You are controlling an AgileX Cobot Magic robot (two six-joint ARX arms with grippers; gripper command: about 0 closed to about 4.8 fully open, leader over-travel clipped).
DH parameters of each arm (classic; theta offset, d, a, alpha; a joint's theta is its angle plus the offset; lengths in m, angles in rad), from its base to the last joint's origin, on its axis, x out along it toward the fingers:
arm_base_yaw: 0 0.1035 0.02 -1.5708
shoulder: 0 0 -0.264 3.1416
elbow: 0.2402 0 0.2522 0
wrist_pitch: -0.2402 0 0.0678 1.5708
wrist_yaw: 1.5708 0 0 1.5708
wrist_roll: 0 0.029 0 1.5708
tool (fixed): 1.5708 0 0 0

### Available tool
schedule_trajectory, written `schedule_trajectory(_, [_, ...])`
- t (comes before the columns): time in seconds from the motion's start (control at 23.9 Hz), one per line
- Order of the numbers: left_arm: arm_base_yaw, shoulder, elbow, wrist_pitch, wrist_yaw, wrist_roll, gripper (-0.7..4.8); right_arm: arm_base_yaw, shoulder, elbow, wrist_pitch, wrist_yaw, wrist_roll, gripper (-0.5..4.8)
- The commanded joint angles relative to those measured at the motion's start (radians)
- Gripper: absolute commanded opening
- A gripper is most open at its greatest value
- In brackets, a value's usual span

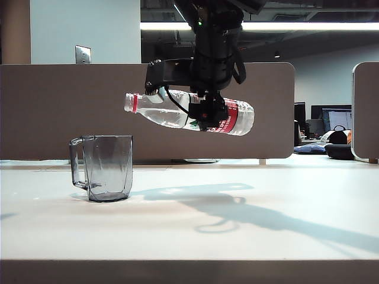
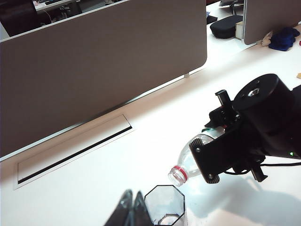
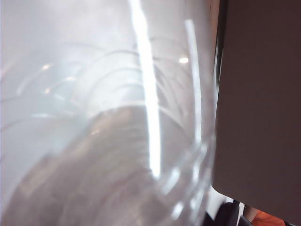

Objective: Pick up the mineral water bottle on the table and pour water into the mug until it's half full.

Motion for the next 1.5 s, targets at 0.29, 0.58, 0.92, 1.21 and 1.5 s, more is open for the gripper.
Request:
schedule_trajectory(0.29, [0.002, -0.008, 0.007, -0.002, 0.004, -0.004, -0.05, 0.014, -0.015, 0.01, 0.045, 0.071, -0.048, 2.68])
schedule_trajectory(0.58, [0.002, -0.008, 0.006, -0.017, 0.006, -0.005, -0.05, 0.039, -0.016, 0.01, 0.04, 0.108, -0.066, 2.15])
schedule_trajectory(0.92, [0.002, -0.01, 0.006, -0.06, 0.007, -0.03, -0.05, 0.054, -0.015, 0.01, 0.037, 0.134, -0.066, 2.24])
schedule_trajectory(1.21, [0.002, -0.015, 0.007, -0.06, 0.007, -0.03, -0.05, 0.058, -0.016, 0.01, 0.037, 0.177, -0.071, 2.24])
schedule_trajectory(1.5, [0.002, -0.027, 0.007, -0.061, 0.007, -0.03, -0.05, 0.058, -0.016, 0.01, 0.038, 0.183, -0.071, 2.24])
